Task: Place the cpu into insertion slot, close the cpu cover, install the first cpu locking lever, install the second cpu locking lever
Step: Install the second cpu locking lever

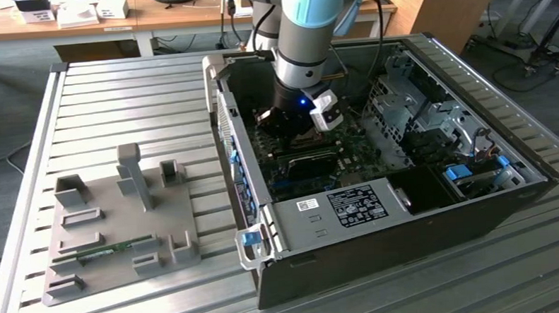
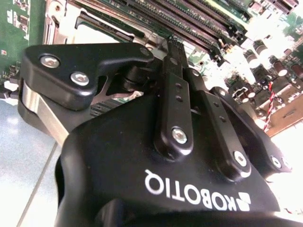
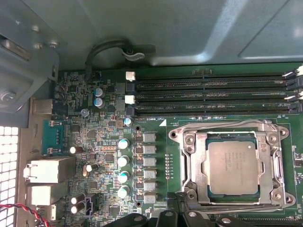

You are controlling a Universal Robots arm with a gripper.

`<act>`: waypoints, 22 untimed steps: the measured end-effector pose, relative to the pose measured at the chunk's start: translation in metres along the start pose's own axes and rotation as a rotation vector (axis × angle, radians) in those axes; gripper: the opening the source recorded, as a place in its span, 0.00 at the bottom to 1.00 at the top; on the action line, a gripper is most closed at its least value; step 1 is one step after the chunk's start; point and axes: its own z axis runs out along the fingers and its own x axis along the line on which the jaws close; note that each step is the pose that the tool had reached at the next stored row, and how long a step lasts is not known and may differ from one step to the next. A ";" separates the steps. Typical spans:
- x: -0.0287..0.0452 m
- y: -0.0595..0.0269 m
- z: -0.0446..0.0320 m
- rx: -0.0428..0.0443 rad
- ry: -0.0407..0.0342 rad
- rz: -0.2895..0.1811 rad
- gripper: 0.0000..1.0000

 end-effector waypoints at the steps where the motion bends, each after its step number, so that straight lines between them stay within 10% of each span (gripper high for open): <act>1: 0.0000 0.0000 0.0000 0.0000 0.0000 0.000 0.11; 22: 0.0000 0.0025 -0.0291 -0.0004 -0.0003 0.000 0.11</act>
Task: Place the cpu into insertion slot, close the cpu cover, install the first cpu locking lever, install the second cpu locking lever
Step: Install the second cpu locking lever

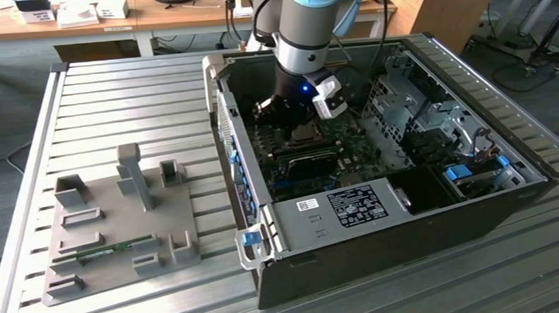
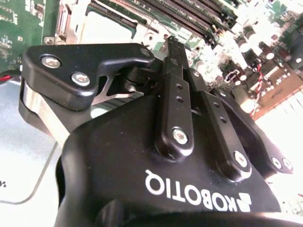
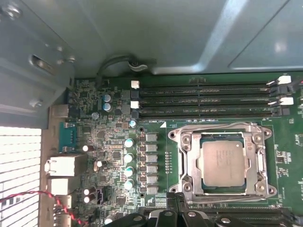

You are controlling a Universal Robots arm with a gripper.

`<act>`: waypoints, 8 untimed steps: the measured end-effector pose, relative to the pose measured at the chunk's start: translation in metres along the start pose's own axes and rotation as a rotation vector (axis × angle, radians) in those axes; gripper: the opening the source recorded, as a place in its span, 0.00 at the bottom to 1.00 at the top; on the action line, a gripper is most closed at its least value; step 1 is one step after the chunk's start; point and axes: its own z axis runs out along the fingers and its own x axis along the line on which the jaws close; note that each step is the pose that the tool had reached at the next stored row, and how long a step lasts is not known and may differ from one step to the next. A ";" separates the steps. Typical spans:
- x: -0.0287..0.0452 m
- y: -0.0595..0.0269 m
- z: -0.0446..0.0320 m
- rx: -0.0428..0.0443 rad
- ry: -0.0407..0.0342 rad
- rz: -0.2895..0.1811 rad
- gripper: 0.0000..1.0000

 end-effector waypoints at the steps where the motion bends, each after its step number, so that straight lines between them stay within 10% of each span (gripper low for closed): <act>1: 0.0000 0.0002 -0.0021 0.0001 0.0001 0.000 0.11; 8: 0.0000 0.0006 -0.0068 -0.0001 0.0000 0.000 0.11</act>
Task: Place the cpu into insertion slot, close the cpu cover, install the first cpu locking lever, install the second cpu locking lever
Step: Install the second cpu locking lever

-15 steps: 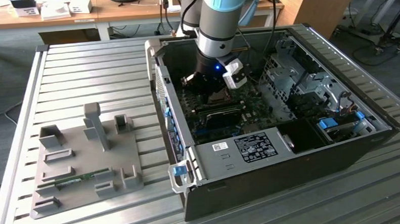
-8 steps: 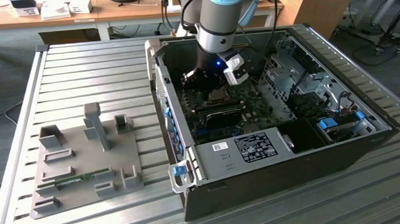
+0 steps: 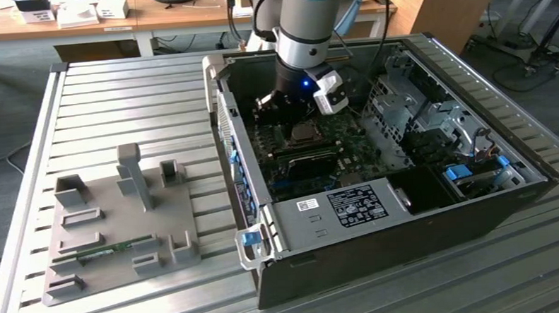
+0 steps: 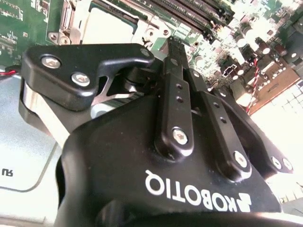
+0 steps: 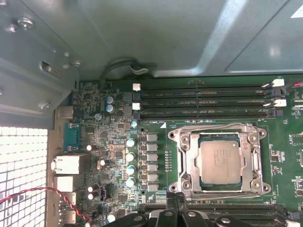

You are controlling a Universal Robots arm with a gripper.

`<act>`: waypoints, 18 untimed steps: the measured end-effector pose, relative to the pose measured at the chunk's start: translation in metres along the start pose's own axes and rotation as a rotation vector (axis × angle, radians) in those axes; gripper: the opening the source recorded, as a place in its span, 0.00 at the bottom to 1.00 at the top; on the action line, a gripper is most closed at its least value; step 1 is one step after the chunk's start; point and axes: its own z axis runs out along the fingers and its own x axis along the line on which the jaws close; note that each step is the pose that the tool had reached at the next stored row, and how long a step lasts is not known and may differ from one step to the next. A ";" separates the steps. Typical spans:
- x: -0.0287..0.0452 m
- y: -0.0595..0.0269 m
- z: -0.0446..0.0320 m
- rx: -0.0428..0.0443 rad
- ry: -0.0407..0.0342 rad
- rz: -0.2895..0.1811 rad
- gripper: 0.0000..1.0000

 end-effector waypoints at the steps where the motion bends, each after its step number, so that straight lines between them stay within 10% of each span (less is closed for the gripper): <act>1: 0.0000 0.0000 -0.0001 0.0001 0.0000 0.000 0.11; 18: -0.0358 0.0053 0.0003 0.0001 -0.0001 0.003 0.11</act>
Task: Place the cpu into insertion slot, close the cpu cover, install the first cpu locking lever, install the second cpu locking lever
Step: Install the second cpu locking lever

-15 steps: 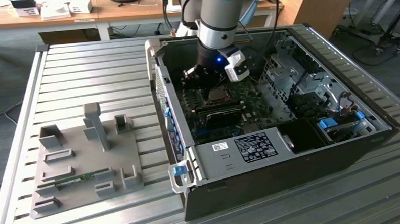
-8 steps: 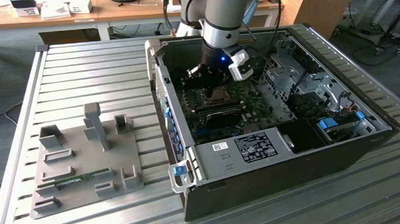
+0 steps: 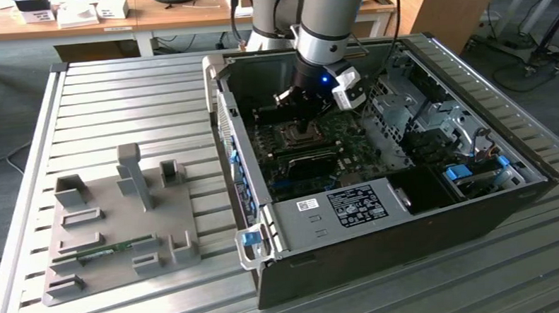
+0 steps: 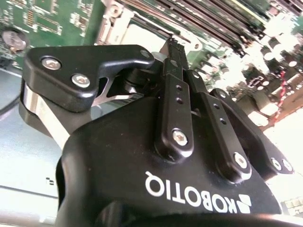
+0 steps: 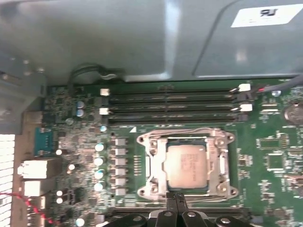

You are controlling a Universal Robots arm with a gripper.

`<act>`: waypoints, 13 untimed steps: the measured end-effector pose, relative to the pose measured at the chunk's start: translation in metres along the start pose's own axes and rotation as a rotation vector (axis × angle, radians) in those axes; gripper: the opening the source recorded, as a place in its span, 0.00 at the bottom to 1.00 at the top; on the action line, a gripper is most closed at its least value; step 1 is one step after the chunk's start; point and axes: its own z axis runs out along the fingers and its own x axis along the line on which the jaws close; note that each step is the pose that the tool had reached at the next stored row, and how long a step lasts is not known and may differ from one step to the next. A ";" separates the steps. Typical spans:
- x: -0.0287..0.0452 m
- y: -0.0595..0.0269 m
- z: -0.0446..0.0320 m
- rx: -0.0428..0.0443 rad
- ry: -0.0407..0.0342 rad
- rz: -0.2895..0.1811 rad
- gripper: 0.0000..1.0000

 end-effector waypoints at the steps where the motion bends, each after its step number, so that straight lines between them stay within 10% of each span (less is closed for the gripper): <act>1: -0.0017 0.0005 0.0000 0.0000 0.0000 0.000 0.11; 13: -0.0082 0.0133 0.0012 0.0000 0.0002 -0.002 0.11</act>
